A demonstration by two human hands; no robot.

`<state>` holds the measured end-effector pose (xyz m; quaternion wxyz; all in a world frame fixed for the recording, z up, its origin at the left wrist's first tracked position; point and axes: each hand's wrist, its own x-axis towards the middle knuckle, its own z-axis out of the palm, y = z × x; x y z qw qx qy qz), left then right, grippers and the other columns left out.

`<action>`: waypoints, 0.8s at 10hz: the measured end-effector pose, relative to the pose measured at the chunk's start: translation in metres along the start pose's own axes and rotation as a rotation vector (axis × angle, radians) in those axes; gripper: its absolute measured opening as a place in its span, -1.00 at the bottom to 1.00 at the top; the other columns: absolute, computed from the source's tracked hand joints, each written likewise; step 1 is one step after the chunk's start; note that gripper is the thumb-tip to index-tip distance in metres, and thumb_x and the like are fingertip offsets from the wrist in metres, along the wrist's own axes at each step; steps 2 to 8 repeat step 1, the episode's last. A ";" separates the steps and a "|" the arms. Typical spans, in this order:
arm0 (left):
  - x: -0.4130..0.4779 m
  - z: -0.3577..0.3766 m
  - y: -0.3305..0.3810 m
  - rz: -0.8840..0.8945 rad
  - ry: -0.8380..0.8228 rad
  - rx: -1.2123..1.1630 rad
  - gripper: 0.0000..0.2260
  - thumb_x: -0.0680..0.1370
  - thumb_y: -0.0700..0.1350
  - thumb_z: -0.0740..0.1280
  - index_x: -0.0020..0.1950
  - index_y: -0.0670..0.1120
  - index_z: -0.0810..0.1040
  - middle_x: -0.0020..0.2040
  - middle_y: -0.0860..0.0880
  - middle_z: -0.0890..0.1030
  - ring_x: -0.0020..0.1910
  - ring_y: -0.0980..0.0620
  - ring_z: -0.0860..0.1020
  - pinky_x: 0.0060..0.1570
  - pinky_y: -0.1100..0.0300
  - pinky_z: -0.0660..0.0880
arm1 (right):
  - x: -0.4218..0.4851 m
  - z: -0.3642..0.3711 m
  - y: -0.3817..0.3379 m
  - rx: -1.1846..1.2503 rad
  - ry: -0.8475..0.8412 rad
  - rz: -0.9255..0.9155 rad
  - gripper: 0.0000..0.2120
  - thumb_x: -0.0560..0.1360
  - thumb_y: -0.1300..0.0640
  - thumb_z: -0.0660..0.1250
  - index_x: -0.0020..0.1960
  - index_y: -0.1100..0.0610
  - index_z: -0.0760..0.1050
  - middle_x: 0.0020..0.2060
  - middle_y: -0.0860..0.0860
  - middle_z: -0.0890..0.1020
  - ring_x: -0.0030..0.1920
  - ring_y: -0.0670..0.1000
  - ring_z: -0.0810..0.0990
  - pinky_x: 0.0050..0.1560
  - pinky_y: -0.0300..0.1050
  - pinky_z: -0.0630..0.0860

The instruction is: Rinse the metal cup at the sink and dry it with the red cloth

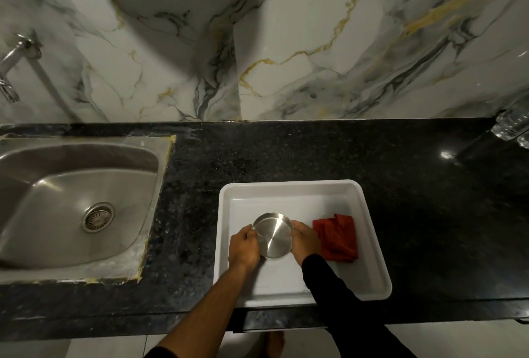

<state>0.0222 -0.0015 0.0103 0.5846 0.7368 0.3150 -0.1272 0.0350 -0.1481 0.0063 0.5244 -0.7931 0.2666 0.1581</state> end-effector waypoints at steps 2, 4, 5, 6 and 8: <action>-0.003 -0.001 0.000 0.005 0.009 0.022 -0.72 0.70 -0.15 0.18 0.06 -0.16 0.69 0.06 -0.21 0.73 0.11 -0.24 0.66 0.24 -0.23 0.58 | -0.005 -0.002 -0.001 -0.038 0.025 -0.012 -0.76 0.63 0.27 0.24 0.11 0.23 0.69 0.06 0.19 0.74 0.14 0.27 0.67 0.20 0.19 0.63; -0.003 -0.001 0.000 0.005 0.009 0.022 -0.72 0.70 -0.15 0.18 0.06 -0.16 0.69 0.06 -0.21 0.73 0.11 -0.24 0.66 0.24 -0.23 0.58 | -0.005 -0.002 -0.001 -0.038 0.025 -0.012 -0.76 0.63 0.27 0.24 0.11 0.23 0.69 0.06 0.19 0.74 0.14 0.27 0.67 0.20 0.19 0.63; -0.003 -0.001 0.000 0.005 0.009 0.022 -0.72 0.70 -0.15 0.18 0.06 -0.16 0.69 0.06 -0.21 0.73 0.11 -0.24 0.66 0.24 -0.23 0.58 | -0.005 -0.002 -0.001 -0.038 0.025 -0.012 -0.76 0.63 0.27 0.24 0.11 0.23 0.69 0.06 0.19 0.74 0.14 0.27 0.67 0.20 0.19 0.63; -0.003 -0.001 0.000 0.005 0.009 0.022 -0.72 0.70 -0.15 0.18 0.06 -0.16 0.69 0.06 -0.21 0.73 0.11 -0.24 0.66 0.24 -0.23 0.58 | -0.005 -0.002 -0.001 -0.038 0.025 -0.012 -0.76 0.63 0.27 0.24 0.11 0.23 0.69 0.06 0.19 0.74 0.14 0.27 0.67 0.20 0.19 0.63; -0.003 -0.001 0.000 0.005 0.009 0.022 -0.72 0.70 -0.15 0.18 0.06 -0.16 0.69 0.06 -0.21 0.73 0.11 -0.24 0.66 0.24 -0.23 0.58 | -0.005 -0.002 -0.001 -0.038 0.025 -0.012 -0.76 0.63 0.27 0.24 0.11 0.23 0.69 0.06 0.19 0.74 0.14 0.27 0.67 0.20 0.19 0.63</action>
